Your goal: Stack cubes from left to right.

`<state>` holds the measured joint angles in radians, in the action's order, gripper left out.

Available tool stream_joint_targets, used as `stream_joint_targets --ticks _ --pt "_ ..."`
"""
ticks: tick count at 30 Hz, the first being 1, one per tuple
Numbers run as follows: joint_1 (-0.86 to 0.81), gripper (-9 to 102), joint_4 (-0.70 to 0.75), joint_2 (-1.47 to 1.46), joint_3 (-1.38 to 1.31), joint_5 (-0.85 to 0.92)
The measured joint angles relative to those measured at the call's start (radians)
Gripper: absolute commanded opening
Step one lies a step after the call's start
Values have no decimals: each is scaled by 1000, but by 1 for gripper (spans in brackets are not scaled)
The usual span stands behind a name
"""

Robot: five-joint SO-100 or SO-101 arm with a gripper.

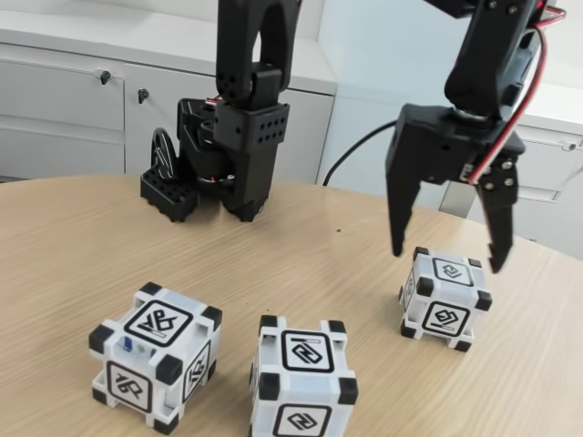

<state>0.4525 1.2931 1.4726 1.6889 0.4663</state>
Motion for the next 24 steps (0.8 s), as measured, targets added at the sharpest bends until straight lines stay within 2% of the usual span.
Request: stream_joint_targets --ticks 4,17,24 --pt "0 32 -44 -2 0 9" --pt "-23 31 -54 -104 0 -26" --pt "-91 21 -57 -193 -2 0"
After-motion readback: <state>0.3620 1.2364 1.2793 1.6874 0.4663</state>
